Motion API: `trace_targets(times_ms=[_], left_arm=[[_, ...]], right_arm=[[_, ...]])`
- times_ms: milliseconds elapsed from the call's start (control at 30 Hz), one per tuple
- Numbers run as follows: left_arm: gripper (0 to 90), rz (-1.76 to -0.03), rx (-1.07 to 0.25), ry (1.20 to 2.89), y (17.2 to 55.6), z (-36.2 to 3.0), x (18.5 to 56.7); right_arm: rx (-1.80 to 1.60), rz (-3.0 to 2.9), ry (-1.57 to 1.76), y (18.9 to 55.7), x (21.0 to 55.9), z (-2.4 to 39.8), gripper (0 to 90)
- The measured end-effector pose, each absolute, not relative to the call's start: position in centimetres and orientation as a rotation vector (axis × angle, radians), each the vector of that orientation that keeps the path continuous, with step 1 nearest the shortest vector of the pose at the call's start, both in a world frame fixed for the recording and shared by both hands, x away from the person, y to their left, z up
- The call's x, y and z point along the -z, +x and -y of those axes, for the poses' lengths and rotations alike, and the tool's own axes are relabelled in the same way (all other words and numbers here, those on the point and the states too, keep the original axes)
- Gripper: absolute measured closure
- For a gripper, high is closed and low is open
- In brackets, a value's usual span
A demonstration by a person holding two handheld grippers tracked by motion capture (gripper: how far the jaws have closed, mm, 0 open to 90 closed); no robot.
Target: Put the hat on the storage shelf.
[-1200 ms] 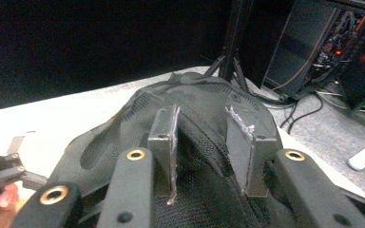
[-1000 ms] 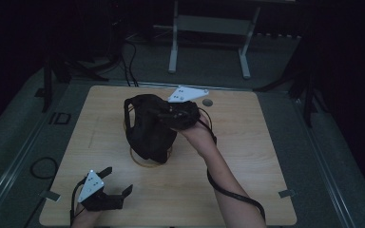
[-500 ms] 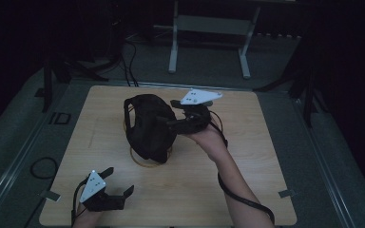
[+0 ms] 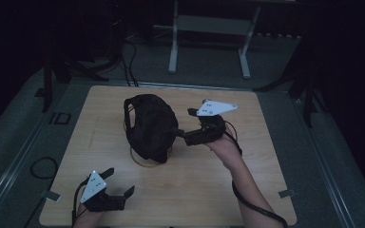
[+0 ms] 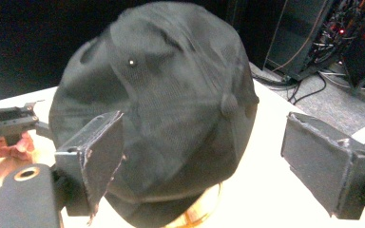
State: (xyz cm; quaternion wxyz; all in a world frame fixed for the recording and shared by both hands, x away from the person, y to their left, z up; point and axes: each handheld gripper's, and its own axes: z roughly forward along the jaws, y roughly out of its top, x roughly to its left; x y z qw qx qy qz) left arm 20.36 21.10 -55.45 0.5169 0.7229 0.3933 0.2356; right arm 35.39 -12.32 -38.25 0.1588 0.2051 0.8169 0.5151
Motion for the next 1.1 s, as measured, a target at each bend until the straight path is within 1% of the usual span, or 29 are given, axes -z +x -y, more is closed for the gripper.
trace_targets(times_ms=[367,833,1100], left_arm=[[1.0,-0.942,-0.564,1.741,20.4,-21.0,55.5],[1.0,-0.943,-0.562,1.746,20.4,-21.0,55.6],[1.0,-0.942,-0.563,1.748,20.4,-21.0,55.6]], right_arm=[[-1.473,-2.321,0.599,34.4,39.9,13.9,14.1],[-1.46,-2.359,0.619,32.5,44.9,16.7,14.1],[-1.475,-2.35,0.623,31.7,47.1,18.2,14.3]])
